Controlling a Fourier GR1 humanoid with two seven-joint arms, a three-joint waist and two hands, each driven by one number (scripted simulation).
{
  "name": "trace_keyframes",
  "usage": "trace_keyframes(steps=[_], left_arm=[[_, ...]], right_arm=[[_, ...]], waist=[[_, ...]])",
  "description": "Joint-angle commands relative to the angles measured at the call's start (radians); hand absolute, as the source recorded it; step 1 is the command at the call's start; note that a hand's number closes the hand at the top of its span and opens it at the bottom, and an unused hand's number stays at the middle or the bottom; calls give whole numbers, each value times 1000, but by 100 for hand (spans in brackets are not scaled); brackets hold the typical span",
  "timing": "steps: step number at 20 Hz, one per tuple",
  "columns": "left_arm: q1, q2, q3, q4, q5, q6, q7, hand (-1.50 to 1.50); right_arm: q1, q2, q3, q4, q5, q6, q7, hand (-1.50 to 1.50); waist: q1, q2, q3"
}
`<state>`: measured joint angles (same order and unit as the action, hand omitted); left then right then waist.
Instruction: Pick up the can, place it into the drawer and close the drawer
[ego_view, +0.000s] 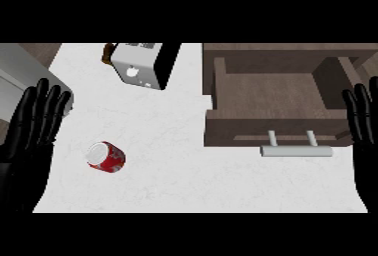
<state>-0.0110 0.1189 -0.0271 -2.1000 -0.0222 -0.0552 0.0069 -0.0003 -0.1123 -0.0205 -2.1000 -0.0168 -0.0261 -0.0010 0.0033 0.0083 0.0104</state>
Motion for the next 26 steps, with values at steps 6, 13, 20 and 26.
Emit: trace_keyframes(steps=[6, 13, 20, 26], left_arm=[[32, 37, -26, -46, 239, -216, -74, -150], [163, 105, 12, -116, 207, -148, 307, -150], [241, 47, 12, -137, 208, -172, 283, -150], [256, 46, 88, -139, 258, -183, 326, -150]], right_arm=[[-35, -22, -36, 11, -4, 17, -19, -150], [90, 5, -6, 36, 13, -17, 206, -150], [230, 33, 15, -61, 26, 24, 175, -150], [273, 3, -103, -19, -62, 90, 89, -150]], waist=[[-1, -9, -11], [1, -10, -10], [-3, -10, -10], [-5, -10, -10]])
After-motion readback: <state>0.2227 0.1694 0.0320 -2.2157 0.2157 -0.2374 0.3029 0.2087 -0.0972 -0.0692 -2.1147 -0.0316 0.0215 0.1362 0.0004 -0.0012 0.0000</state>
